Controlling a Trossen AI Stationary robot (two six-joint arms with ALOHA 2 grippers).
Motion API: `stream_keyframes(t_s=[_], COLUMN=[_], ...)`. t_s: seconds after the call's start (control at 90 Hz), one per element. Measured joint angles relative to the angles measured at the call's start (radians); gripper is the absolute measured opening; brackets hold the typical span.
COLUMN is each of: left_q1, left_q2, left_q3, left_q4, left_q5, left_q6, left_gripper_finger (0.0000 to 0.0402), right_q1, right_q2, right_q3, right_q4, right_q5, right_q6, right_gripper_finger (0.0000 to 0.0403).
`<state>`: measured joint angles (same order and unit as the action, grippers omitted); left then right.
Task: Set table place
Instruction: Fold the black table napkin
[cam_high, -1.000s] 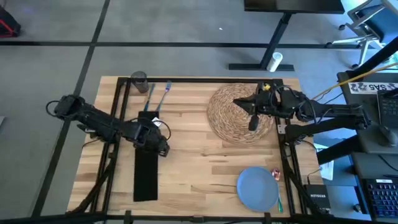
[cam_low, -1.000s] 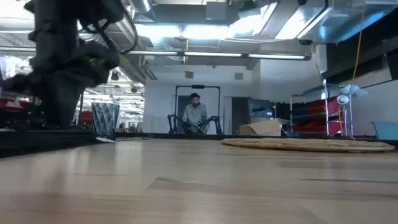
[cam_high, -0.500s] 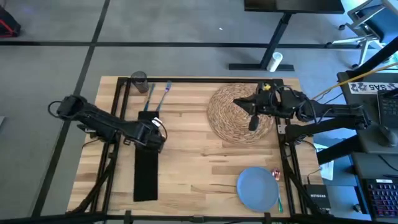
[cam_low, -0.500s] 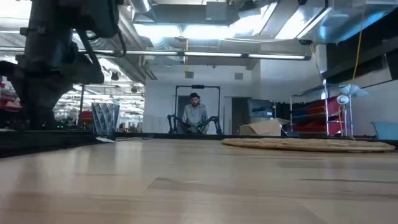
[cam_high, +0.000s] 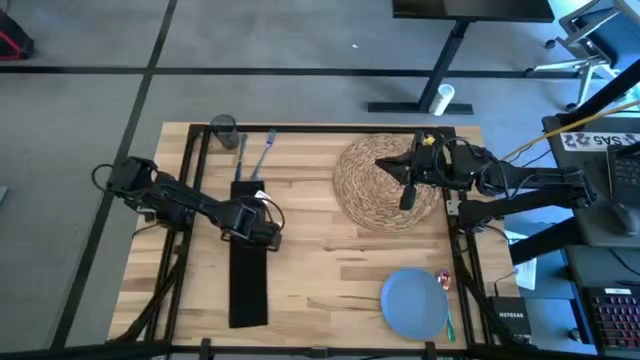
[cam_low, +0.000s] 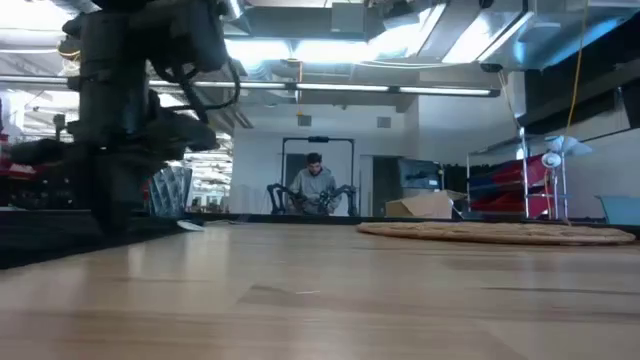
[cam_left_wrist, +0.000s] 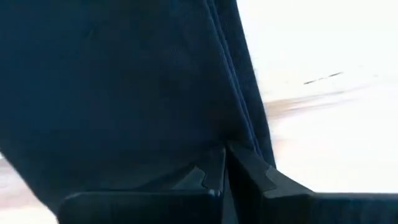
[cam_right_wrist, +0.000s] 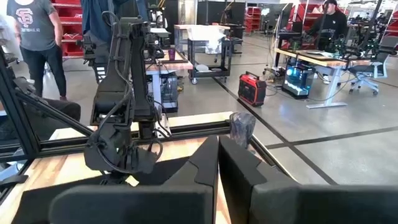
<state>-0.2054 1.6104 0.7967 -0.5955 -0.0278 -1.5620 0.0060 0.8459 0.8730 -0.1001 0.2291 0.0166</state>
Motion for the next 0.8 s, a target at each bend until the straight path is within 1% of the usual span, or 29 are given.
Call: stream_keyframes(t_s=[0.278,0.356,0.444,0.567,0.711,0.8], left_q1=[0.102,0.135,0.161,0.172,0.148,0.121], left_q2=[0.005,0.007,0.009,-0.001,-0.002,-0.003], left_q3=[-0.003,-0.001,0.028,0.102,0.189,0.208], left_q4=[0.165,0.196,0.187,0.144,0.014,-0.043], left_q5=[-0.093,-0.102,-0.104,-0.102,-0.099,-0.09], left_q6=[0.084,0.125,0.178,0.237,0.262,0.255], left_gripper_finger=[0.0,0.0,0.0,0.0,0.0,0.0], right_q1=[0.0,0.0,0.0,0.0,0.0,0.0], right_q2=[0.0,0.0,0.0,0.0,0.0,0.0], right_q3=[0.0,0.0,0.0,0.0,0.0,0.0], right_q4=[0.001,0.001,0.001,0.002,0.001,0.002], right_q5=[0.0,0.0,0.0,0.0,-0.001,-0.001], right_q6=[0.0,0.0,0.0,0.0,0.0,0.0], right_gripper_finger=[0.0001,0.0001,0.0001,0.0001,0.0001,0.0001])
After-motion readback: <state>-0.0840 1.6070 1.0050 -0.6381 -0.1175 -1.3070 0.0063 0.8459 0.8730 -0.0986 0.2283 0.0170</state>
